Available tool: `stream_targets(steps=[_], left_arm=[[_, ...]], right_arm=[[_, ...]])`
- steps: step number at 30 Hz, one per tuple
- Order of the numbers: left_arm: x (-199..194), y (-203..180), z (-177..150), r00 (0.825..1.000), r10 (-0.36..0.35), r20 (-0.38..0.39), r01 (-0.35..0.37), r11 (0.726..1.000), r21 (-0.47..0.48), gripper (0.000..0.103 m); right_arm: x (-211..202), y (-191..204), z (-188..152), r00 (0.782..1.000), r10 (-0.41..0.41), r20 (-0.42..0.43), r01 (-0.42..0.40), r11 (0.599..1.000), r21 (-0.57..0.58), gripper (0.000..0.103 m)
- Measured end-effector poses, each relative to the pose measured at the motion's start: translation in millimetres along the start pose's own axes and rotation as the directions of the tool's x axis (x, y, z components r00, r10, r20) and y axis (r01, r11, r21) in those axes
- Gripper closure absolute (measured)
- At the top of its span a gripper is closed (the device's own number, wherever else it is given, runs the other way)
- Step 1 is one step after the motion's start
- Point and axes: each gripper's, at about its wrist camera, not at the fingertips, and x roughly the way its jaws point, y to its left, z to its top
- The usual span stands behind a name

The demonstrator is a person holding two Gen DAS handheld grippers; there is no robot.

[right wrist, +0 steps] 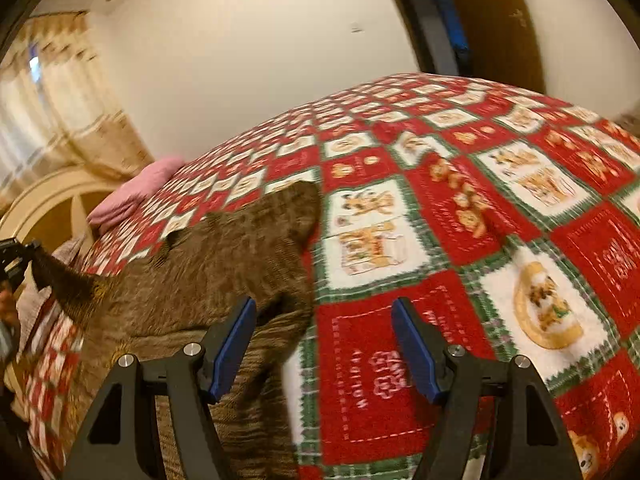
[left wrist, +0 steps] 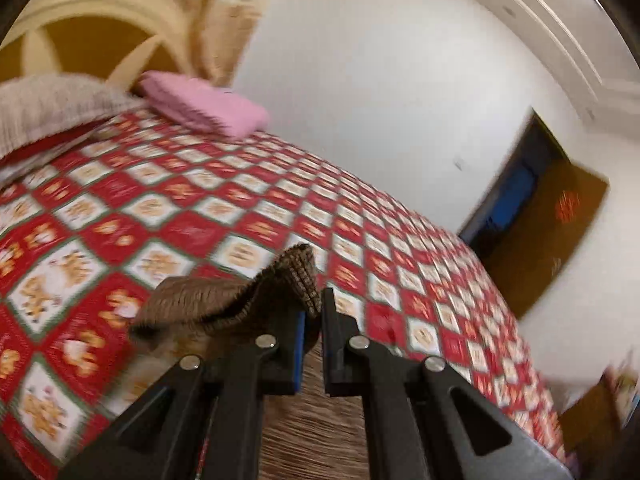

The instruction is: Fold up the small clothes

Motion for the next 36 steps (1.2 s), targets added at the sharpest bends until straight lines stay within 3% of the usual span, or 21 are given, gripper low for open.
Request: stream_targets(steps=[5,7,8,11,14,16,18,20,22,23,25,27,29,31,33,36], left_arm=[[35,-84,-83,0.991,-0.032,-0.127,0.051,0.987,0.151,0.094],[49,-110,-119,0.979,0.007,-0.202,0.043,0.97,0.241,0.074],[55,-125,-141,0.969,0.029,-0.244,0.05,0.949,0.313,0.071],[42,-141,-167,0.97,0.007,-0.244,0.101,0.9,0.424,0.068],[18,-130,-159,0.985,-0.009,-0.172,0.094,0.863,0.496,0.043],[7,-113,-145,0.994,0.006,-0.106,0.05,0.852,0.521,0.023],[4,-83,-124,0.995,0.095,-0.005,-0.076,0.833,0.548,0.017],[15,-47,-102,0.967,0.248,0.065,-0.241,0.794,0.558,0.015],[30,-12,-85,0.933,0.353,0.074,-0.337,0.78,0.527,0.015],[42,15,-73,0.912,0.409,0.04,-0.374,0.787,0.491,0.015],[58,48,-62,0.893,0.447,-0.053,-0.381,0.814,0.438,0.015],[66,63,-65,0.887,0.445,-0.123,-0.359,0.832,0.424,0.015],[75,69,-77,0.873,0.45,-0.188,-0.329,0.829,0.452,0.015],[73,68,-81,0.878,0.44,-0.187,-0.323,0.835,0.446,0.013],[73,72,-80,0.877,0.436,-0.205,-0.324,0.849,0.418,0.008],[73,84,-81,0.887,0.392,-0.244,-0.301,0.892,0.338,0.003]], right_arm=[[7,2,-5,0.999,-0.002,-0.032,0.002,1.0,-0.001,0.032],[11,-1,-5,0.998,0.003,-0.055,-0.003,1.0,0.014,0.032],[12,-3,-6,0.998,0.008,-0.065,-0.006,1.0,0.021,0.032],[13,-3,-6,0.998,0.017,-0.066,-0.016,1.0,0.022,0.029],[14,-1,-6,0.997,0.016,-0.073,-0.015,1.0,0.014,0.028],[14,-1,-7,0.997,0.018,-0.073,-0.017,1.0,0.013,0.028],[14,-1,-7,0.997,0.023,-0.07,-0.022,1.0,0.016,0.027],[13,-2,-7,0.997,0.033,-0.064,-0.032,0.999,0.017,0.027],[12,-1,-8,0.998,0.031,-0.055,-0.03,0.999,0.012,0.027],[11,1,-9,0.998,0.03,-0.05,-0.03,1.0,0.003,0.027],[10,4,-11,0.999,0.028,-0.045,-0.029,0.999,-0.013,0.027],[8,8,-10,0.999,0.018,-0.041,-0.019,0.999,-0.033,0.027],[4,20,-5,0.998,-0.031,-0.049,0.027,0.997,-0.074,0.027],[-7,46,1,0.997,-0.057,-0.054,0.051,0.993,-0.111,0.027],[-17,95,4,0.999,0.013,-0.044,-0.022,0.98,-0.199,0.027],[-2,186,-6,0.991,0.069,-0.114,-0.11,0.907,-0.406,0.027]])
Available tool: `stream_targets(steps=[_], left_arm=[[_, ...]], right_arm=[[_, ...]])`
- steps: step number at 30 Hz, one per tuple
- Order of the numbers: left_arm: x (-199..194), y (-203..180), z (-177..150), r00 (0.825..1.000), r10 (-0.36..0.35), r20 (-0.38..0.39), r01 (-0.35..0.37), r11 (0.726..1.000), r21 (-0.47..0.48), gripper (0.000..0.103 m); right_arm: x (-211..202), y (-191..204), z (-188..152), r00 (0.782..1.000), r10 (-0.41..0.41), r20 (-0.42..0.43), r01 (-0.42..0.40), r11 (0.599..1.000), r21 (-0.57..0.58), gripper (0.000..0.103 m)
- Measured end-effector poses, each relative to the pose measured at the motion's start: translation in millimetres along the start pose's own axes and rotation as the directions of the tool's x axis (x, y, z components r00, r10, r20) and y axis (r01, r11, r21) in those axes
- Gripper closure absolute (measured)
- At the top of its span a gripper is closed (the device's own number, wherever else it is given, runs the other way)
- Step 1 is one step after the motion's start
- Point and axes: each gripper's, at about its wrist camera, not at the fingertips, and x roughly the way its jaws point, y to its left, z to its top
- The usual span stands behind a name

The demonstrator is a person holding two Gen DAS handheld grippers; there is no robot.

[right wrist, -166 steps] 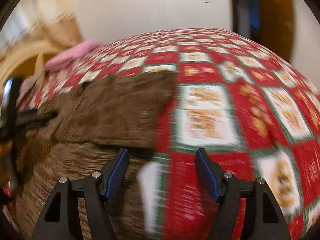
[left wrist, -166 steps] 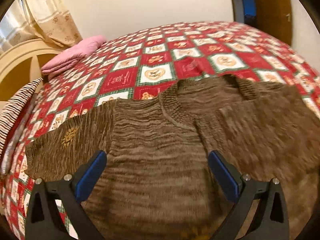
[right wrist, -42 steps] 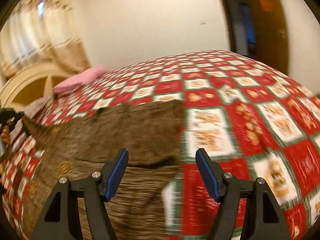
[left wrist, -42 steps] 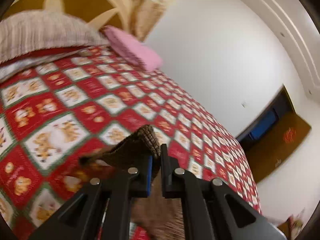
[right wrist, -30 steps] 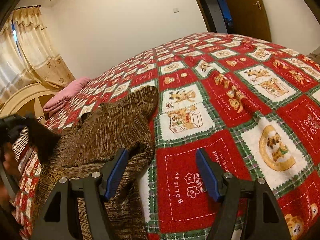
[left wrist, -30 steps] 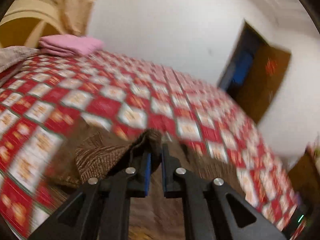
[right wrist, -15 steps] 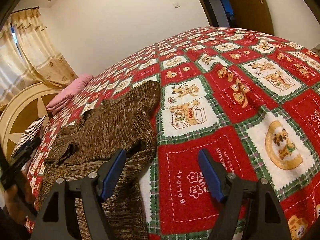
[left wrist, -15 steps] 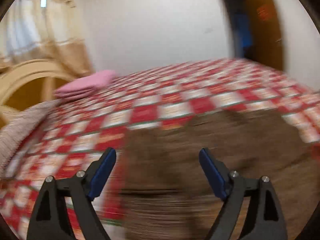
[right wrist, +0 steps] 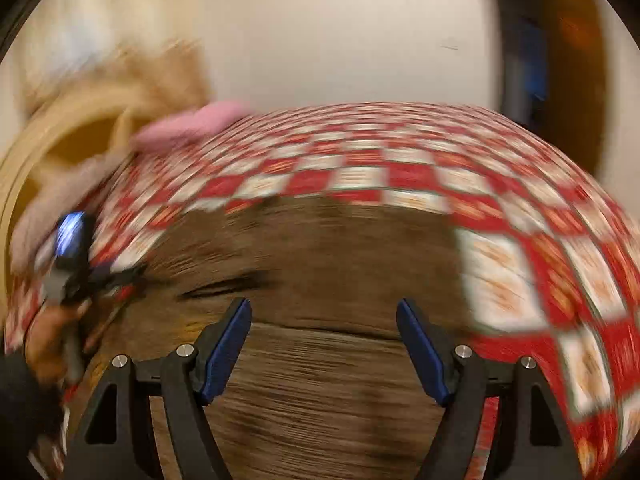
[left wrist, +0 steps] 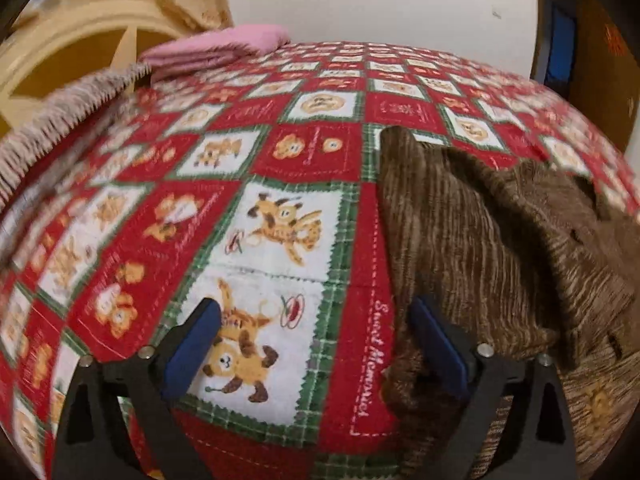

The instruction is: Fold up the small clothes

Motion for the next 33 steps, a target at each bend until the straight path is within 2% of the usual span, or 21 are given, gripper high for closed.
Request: stream_targets(steps=[1,3,5,7,10,11,13,15,17,19,22,23,24,25,27,29,31,32,33], left_arm=[[2,4,-1,1.0,-0.024,-0.004,0.024,0.999,-0.024,0.002],[3,11,-2,0.998,-0.068,-0.004,0.068,0.996,-0.056,0.001],[2,8,-4,0.998,-0.063,0.002,0.063,0.997,-0.051,0.001],[2,5,-5,0.998,-0.057,0.005,0.057,0.997,-0.046,0.0],[3,6,-6,0.998,-0.064,0.007,0.064,0.997,-0.05,0.0],[4,8,-6,0.998,-0.066,0.008,0.066,0.996,-0.052,0.0],[4,8,-6,0.998,-0.066,0.011,0.067,0.996,-0.051,0.0],[4,8,-6,0.998,-0.065,0.011,0.065,0.997,-0.05,0.0],[5,7,-6,0.998,-0.066,0.011,0.066,0.997,-0.049,0.0],[4,7,-6,0.998,-0.067,0.012,0.067,0.996,-0.05,0.0],[4,7,-7,0.998,-0.067,0.013,0.068,0.996,-0.05,0.0],[4,7,-7,0.998,-0.066,0.013,0.067,0.997,-0.05,0.0],[4,7,-7,0.998,-0.065,0.013,0.065,0.997,-0.048,0.0],[4,7,-7,0.998,-0.066,0.013,0.066,0.997,-0.049,0.0],[4,6,-7,0.998,-0.066,0.014,0.067,0.997,-0.049,0.0],[4,6,-7,0.998,-0.065,0.013,0.065,0.997,-0.048,0.0],[4,6,-7,0.998,-0.062,0.012,0.062,0.997,-0.045,0.0],[4,6,-6,0.998,-0.06,0.012,0.061,0.997,-0.046,0.0],[3,6,-6,0.998,-0.058,0.012,0.059,0.997,-0.045,0.0]], right_arm=[[12,25,6,0.999,0.04,-0.023,-0.041,0.998,-0.052,0.027],[41,71,12,0.997,0.05,-0.062,-0.058,0.987,-0.148,0.027],[73,108,15,0.994,0.05,-0.092,-0.069,0.974,-0.217,0.028],[101,127,15,0.992,0.038,-0.119,-0.067,0.967,-0.246,0.032],[137,145,12,0.987,-0.022,-0.162,-0.028,0.954,-0.297,0.051],[142,145,12,0.985,-0.045,-0.165,-0.008,0.951,-0.309,0.063],[146,137,20,0.985,-0.074,-0.153,0.024,0.952,-0.306,0.08],[139,123,32,0.987,-0.093,-0.132,0.052,0.957,-0.284,0.084],[132,99,50,0.983,-0.157,-0.096,0.128,0.958,-0.257,0.084],[136,69,67,0.967,-0.238,-0.086,0.217,0.955,-0.202,0.084],[152,18,80,0.935,-0.326,-0.142,0.31,0.943,-0.122,0.082],[151,7,80,0.933,-0.327,-0.152,0.315,0.944,-0.097,0.079],[148,-4,78,0.939,-0.302,-0.163,0.297,0.953,-0.052,0.077],[144,-6,77,0.951,-0.259,-0.166,0.261,0.965,-0.013,0.07],[130,-3,70,0.985,-0.097,-0.142,0.107,0.992,0.065,0.035],[126,16,66,0.992,0.001,-0.128,0.007,0.998,0.061,0.032],[132,54,64,0.983,0.099,-0.152,-0.104,0.994,-0.027,0.032],[136,66,62,0.981,0.108,-0.16,-0.12,0.991,-0.066,0.032],[141,76,60,0.98,0.103,-0.169,-0.121,0.988,-0.099,0.036]])
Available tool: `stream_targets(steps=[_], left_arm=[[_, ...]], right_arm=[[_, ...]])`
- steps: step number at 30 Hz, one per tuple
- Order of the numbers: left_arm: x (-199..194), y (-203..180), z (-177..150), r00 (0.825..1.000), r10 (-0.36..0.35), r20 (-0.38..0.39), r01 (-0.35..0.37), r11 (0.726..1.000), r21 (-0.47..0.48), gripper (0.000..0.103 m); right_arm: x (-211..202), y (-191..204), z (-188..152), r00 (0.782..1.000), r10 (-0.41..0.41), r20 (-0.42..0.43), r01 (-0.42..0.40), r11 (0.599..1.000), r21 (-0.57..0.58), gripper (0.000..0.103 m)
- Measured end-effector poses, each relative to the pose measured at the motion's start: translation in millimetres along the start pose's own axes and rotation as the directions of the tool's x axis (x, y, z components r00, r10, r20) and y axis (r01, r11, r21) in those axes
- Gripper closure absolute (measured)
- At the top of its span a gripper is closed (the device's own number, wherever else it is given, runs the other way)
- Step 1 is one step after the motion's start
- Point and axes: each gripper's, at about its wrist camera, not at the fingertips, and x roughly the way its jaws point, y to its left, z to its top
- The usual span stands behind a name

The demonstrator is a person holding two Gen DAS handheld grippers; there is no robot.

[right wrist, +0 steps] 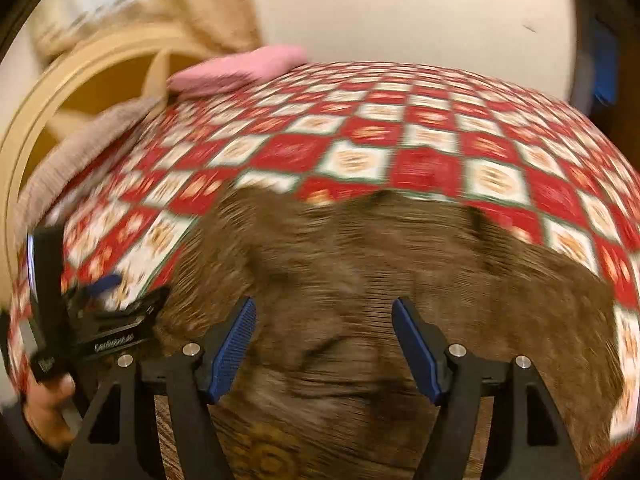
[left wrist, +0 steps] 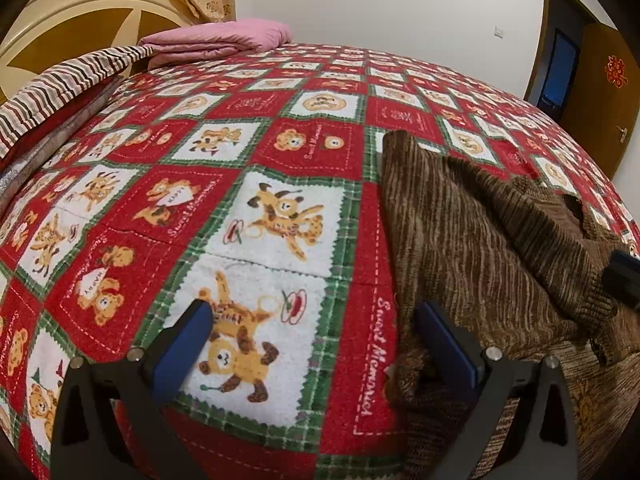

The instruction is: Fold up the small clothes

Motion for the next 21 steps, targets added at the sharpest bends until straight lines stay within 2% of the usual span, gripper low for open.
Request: stream_targets(steps=[1,2,3,5,6,8,10,11,12,13,17,19,21], left_arm=[[0,0,0,1.0,-0.001,0.0,0.001,1.0,-0.001,0.0],[0,0,0,1.0,-0.001,0.0,0.001,1.0,-0.001,0.0],[0,0,0,1.0,-0.001,0.0,0.001,1.0,0.0,0.0],[0,0,0,1.0,-0.001,0.001,0.001,1.0,-0.001,0.0],[0,0,0,1.0,-0.001,0.001,0.001,1.0,-0.001,0.0],[0,0,0,1.0,-0.001,0.001,0.001,1.0,0.0,0.0],[1,-1,-1,1.0,0.0,0.0,0.0,1.0,0.0,0.0],[1,-1,-1,1.0,0.0,0.001,0.0,1.0,0.0,0.0],[1,-1,-1,1.0,0.0,0.001,0.0,1.0,0.0,0.0],[1,-1,-1,1.0,-0.001,0.001,0.001,1.0,-0.001,0.0],[1,-1,-1,1.0,-0.001,0.001,0.001,1.0,-0.001,0.0],[1,0,0,1.0,-0.001,0.002,0.001,1.0,-0.002,0.0],[0,0,0,1.0,-0.003,0.002,0.003,1.0,-0.003,0.0]], right_arm=[[8,9,0,0.999,-0.033,-0.023,0.032,0.999,-0.041,0.048],[17,15,0,0.996,-0.077,-0.053,0.073,0.995,-0.073,0.087],[22,16,1,0.991,-0.119,-0.062,0.113,0.99,-0.083,0.097],[18,10,5,0.983,-0.178,-0.036,0.174,0.982,-0.076,0.097],[14,0,10,0.969,-0.247,-0.007,0.246,0.967,-0.067,0.097],[8,-26,19,0.945,-0.326,0.024,0.327,0.945,-0.006,0.097],[11,-48,23,0.938,-0.346,0.01,0.345,0.938,0.042,0.093],[14,-55,26,0.939,-0.344,-0.016,0.345,0.937,0.05,0.069],[17,-62,26,0.938,-0.345,-0.046,0.347,0.936,0.054,0.053],[16,-65,23,0.94,-0.336,-0.06,0.339,0.939,0.065,0.037],[-5,-73,7,0.97,-0.237,-0.049,0.241,0.961,0.138,0.038],[-13,-74,-4,0.989,-0.14,-0.05,0.147,0.971,0.187,0.038],[-22,-72,-19,0.994,-0.083,-0.065,0.095,0.973,0.209,0.038]])
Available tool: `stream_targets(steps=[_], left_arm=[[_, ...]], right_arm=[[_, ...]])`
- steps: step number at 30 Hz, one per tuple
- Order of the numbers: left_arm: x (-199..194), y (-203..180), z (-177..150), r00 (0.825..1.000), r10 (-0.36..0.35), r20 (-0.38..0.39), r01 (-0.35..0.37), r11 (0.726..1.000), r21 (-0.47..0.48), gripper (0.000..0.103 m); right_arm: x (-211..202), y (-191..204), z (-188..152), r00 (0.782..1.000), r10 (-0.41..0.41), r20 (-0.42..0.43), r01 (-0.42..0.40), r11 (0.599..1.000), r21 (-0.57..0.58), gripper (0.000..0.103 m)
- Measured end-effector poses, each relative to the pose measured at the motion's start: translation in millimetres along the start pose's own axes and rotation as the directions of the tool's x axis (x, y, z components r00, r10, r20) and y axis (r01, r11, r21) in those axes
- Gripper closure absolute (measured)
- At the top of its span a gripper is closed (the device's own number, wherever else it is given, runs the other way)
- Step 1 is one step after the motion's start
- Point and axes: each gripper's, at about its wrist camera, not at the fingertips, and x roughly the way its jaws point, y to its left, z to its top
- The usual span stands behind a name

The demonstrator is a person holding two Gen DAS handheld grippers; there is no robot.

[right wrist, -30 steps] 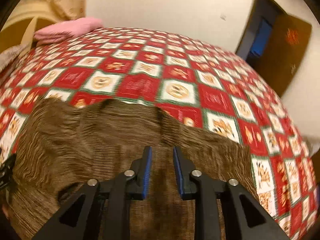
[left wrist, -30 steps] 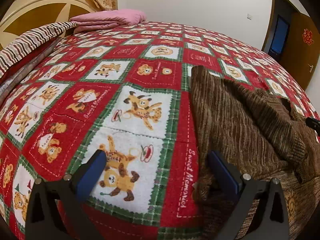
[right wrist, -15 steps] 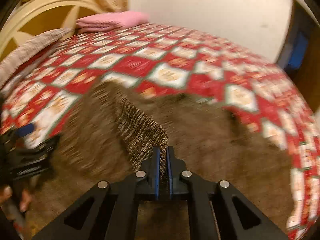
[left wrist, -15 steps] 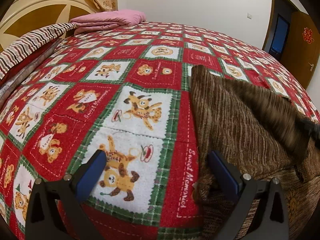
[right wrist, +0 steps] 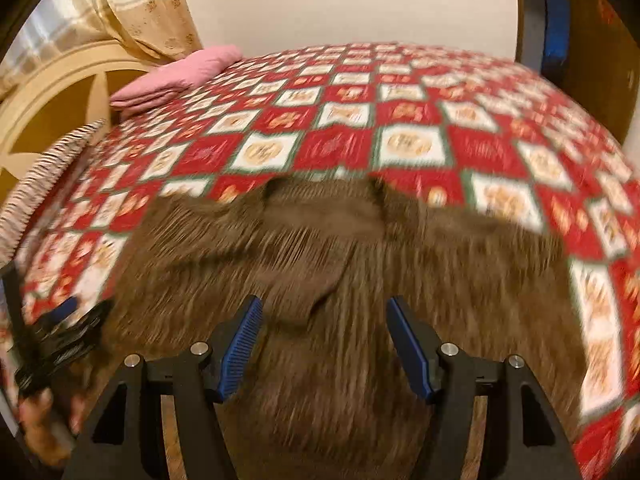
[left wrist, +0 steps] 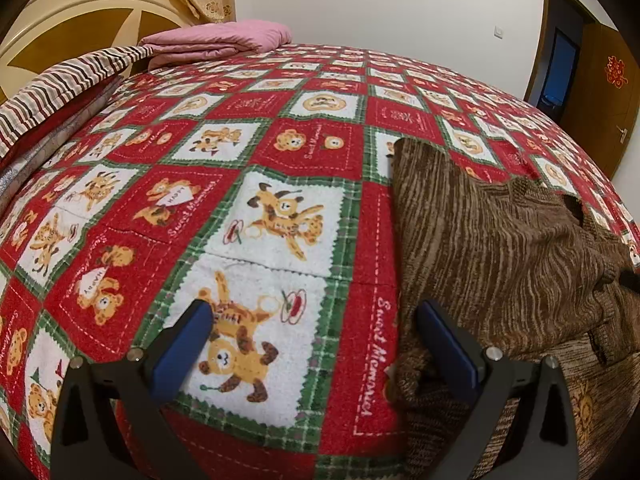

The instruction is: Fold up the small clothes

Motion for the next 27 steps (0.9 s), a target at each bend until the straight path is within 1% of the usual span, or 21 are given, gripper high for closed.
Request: stream_targets(steps=[1,2,3,4,6,7,8,9,12,15,17,19,20,24,27], left_arm=[[0,0,0,1.0,-0.001,0.0,0.001,1.0,-0.001,0.0],[0,0,0,1.0,-0.003,0.001,0.003,1.0,-0.004,0.0],[-1,1,0,1.0,-0.005,0.002,0.005,1.0,-0.005,0.0],[-1,1,1,1.0,-0.007,0.003,0.007,1.0,-0.007,0.0],[0,1,0,1.0,-0.009,0.004,0.009,1.0,-0.01,0.0],[0,2,0,1.0,-0.012,0.005,0.012,1.0,-0.012,0.0],[-1,2,0,1.0,-0.016,0.007,0.016,1.0,-0.015,0.0],[-1,4,0,1.0,-0.023,0.009,0.024,1.0,-0.02,0.0],[-2,7,0,0.999,-0.046,0.015,0.046,0.998,-0.033,0.0],[-2,9,0,0.998,-0.061,0.02,0.062,0.997,-0.042,0.0],[-3,9,0,0.998,-0.066,0.023,0.067,0.997,-0.045,0.0],[-3,9,-1,0.998,-0.067,0.023,0.068,0.997,-0.045,0.0],[-3,8,-1,0.997,-0.067,0.023,0.068,0.997,-0.044,0.0],[-3,8,-1,0.998,-0.063,0.022,0.063,0.997,-0.041,0.0],[-2,6,-1,0.998,-0.054,0.021,0.055,0.998,-0.035,0.0]], right_arm=[[3,2,-5,1.0,0.004,-0.011,-0.004,1.0,-0.002,0.038],[4,4,-12,0.999,0.01,-0.031,-0.01,1.0,-0.009,0.044],[8,6,-16,0.999,0.016,-0.048,-0.017,1.0,-0.016,0.055],[12,8,-19,0.998,0.015,-0.055,-0.016,1.0,-0.023,0.062],[17,11,-23,0.998,0.019,-0.055,-0.021,0.999,-0.036,0.079],[19,14,-24,0.998,0.025,-0.053,-0.028,0.998,-0.049,0.084],[18,18,-25,0.999,0.011,-0.044,-0.014,0.997,-0.071,0.093],[15,20,-26,0.999,-0.006,-0.037,0.002,0.996,-0.092,0.098],[-3,32,-30,1.0,-0.009,-0.011,0.008,0.989,-0.15,0.098],[-20,37,-34,1.0,-0.008,-0.01,0.006,0.985,-0.175,0.098],[-22,38,-43,0.999,-0.038,-0.022,0.033,0.98,-0.194,0.098],[-10,33,-52,0.996,-0.069,-0.054,0.056,0.976,-0.209,0.098],[-3,29,-56,0.995,-0.065,-0.073,0.049,0.978,-0.202,0.098],[-7,18,-54,0.998,-0.02,-0.063,0.011,0.991,-0.135,0.097],[-15,18,-48,0.997,-0.071,-0.038,0.066,0.99,-0.125,0.096]])
